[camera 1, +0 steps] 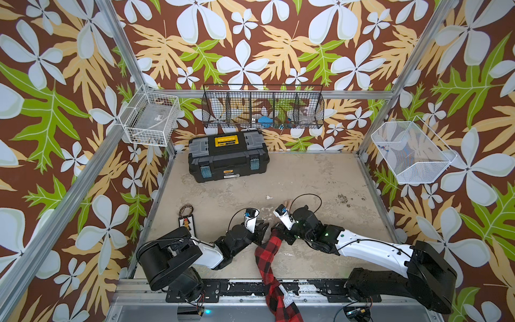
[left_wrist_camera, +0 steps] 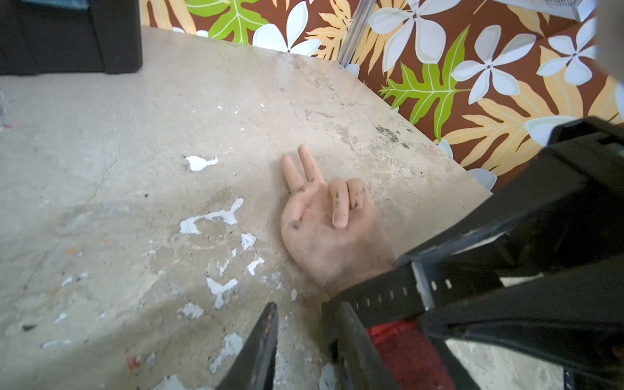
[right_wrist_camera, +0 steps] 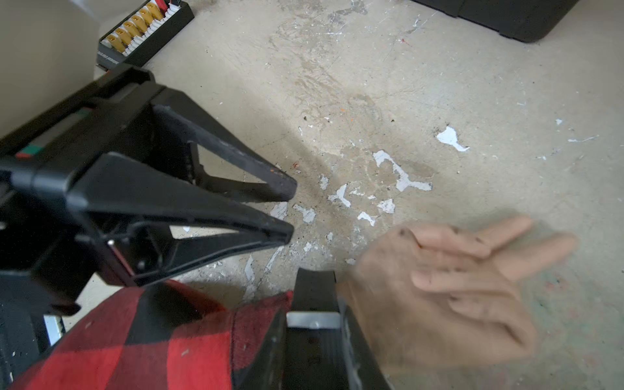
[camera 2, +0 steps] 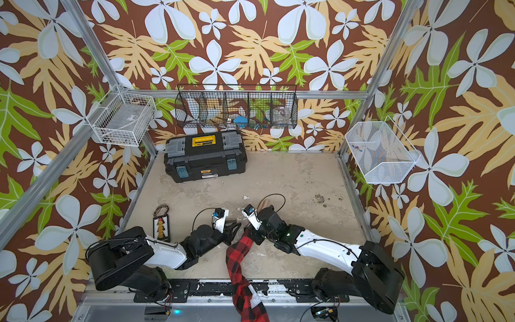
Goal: Take off the watch
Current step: Untie the watch from the hand.
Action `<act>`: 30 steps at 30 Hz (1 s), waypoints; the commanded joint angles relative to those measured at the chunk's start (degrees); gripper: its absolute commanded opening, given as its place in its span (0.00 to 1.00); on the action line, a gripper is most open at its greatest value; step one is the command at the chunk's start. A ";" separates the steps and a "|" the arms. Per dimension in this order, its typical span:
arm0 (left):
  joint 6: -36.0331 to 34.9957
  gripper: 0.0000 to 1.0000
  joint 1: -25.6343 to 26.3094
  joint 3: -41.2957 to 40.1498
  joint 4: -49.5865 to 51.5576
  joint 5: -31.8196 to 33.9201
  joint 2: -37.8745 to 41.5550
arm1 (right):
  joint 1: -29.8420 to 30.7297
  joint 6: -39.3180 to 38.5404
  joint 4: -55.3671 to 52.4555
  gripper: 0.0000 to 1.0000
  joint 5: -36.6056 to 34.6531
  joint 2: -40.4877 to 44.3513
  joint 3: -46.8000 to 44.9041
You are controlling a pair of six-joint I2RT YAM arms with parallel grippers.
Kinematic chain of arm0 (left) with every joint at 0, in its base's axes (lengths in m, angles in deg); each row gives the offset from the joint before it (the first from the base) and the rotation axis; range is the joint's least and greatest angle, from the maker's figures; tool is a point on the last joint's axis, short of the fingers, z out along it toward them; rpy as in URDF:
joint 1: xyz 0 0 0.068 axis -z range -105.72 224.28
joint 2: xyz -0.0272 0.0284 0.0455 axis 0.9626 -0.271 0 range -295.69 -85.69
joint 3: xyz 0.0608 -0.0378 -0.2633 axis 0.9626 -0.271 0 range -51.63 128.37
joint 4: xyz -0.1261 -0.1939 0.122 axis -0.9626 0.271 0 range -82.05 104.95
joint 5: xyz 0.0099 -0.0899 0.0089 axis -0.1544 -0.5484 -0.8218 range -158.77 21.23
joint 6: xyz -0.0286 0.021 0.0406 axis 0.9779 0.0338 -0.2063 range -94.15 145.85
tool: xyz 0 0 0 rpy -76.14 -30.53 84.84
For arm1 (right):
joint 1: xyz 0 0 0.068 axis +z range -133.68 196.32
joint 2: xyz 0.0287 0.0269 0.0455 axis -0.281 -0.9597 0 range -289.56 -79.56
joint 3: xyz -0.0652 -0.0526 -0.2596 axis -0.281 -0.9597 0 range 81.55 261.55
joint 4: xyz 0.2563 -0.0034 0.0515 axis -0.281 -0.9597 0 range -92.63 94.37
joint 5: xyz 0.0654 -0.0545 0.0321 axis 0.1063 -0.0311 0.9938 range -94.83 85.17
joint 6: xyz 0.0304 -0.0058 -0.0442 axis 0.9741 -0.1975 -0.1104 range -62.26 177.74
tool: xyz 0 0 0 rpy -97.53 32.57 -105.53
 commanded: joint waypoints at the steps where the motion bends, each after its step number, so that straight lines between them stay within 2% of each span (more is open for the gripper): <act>1: -8.72 0.37 0.79 2.95 8.90 -0.01 1.31 | 0.12 -1.45 2.79 0.23 0.90 -0.30 0.82; 5: -13.34 0.37 1.32 4.57 13.34 2.43 2.68 | 0.15 -1.54 3.22 0.23 0.51 -0.20 0.60; 12: -19.74 0.38 1.33 3.83 13.13 5.87 4.05 | 0.15 -2.92 4.88 0.20 0.24 0.73 -1.09; 19: -30.64 0.38 1.30 -0.17 6.89 1.21 2.61 | 0.07 -4.61 12.42 0.18 1.65 1.66 -6.58; 30: -32.09 0.38 2.19 0.42 -1.58 -0.31 -0.53 | 0.10 -4.70 14.75 0.18 3.00 1.90 -8.56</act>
